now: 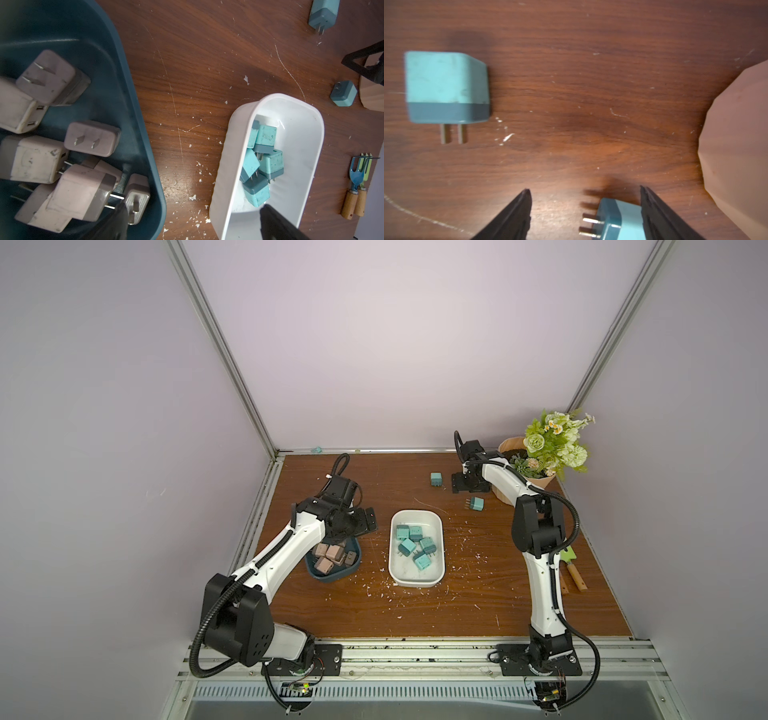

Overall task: Place the plugs by color into the storage box
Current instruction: Pick up the plug from the center of the board.

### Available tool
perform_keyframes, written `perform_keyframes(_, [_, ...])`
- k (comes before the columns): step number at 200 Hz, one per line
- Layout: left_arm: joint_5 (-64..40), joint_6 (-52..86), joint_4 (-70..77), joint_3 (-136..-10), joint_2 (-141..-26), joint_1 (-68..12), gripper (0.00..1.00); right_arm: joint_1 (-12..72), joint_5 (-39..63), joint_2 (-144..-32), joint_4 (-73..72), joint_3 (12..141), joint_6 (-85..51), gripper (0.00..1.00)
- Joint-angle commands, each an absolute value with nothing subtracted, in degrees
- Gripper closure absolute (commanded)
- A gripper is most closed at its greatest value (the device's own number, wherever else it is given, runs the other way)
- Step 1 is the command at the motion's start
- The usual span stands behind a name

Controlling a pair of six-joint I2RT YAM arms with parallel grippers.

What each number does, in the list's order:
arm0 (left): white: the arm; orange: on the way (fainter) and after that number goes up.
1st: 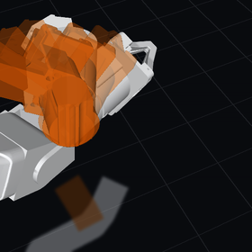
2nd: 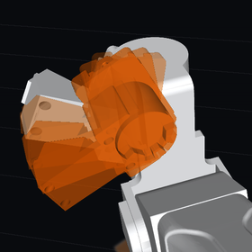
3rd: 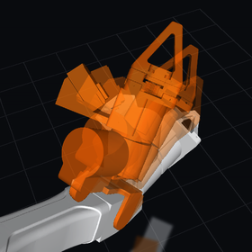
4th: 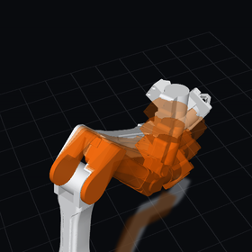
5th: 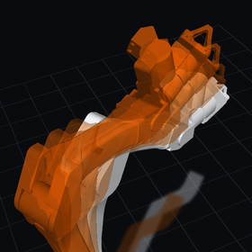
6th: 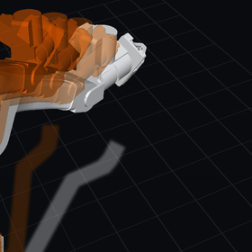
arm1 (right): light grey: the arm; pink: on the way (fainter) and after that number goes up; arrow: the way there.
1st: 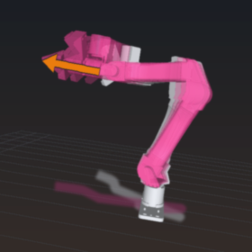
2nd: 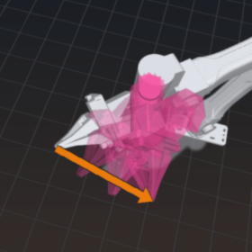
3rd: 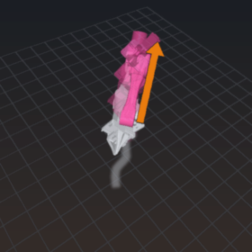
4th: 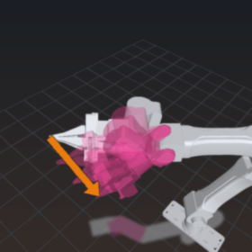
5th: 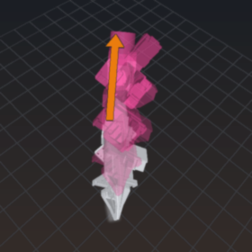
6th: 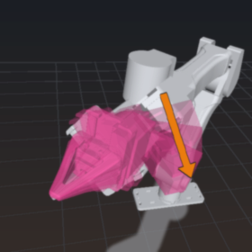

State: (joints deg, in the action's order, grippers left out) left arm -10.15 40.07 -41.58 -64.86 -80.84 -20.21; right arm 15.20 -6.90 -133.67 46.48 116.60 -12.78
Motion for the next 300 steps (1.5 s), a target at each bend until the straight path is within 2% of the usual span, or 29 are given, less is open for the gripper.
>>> perform_keyframes(1, [-8.3, 40.6, -43.5, -64.5, -78.8, -19.9, 0.00, 14.2, -4.5, -133.7, 46.4, 116.4, -11.8, 0.16])
perform_keyframes(82, [-8.4, 39.2, -43.4, -66.8, -81.6, -20.0, 0.00, 14.7, -0.4, -124.3, 40.1, 98.5, -13.3, 0.19])
perform_keyframes(118, [-8.6, 38.6, -43.4, -68.0, -82.9, -20.0, 0.00, 15.1, -0.9, -121.4, 39.3, 94.4, -13.7, 0.20])
perform_keyframes(139, [-8.8, 38.4, -43.4, -68.3, -83.4, -20.0, 0.00, 15.4, -2.1, -121.7, 39.6, 94.2, -13.0, 0.24])
perform_keyframes(176, [-8.7, 38.2, -43.4, -68.6, -83.4, -20.0, 0.00, 15.7, -3.8, -121.9, 40.1, 93.7, -12.3, 0.45])
perform_keyframes(198, [-8.7, 38.3, -43.4, -68.5, -83.4, -20.0, 0.00, 16.0, -4.6, -121.4, 40.6, 93.8, -11.9, 0.51])
perform_keyframes(256, [-8.1, 38.1, -43.4, -68.9, -83.8, -20.0, 0.00, 18.9, -6.1, -114.3, 45.4, 97.0, -11.6, 0.55])
perform_keyframes(300, [-6.3, 37.9, -43.5, -70.4, -84.4, -19.6, 0.00, 27.5, -5.8, -105.2, 48.4, 93.7, -15.4, 0.55])
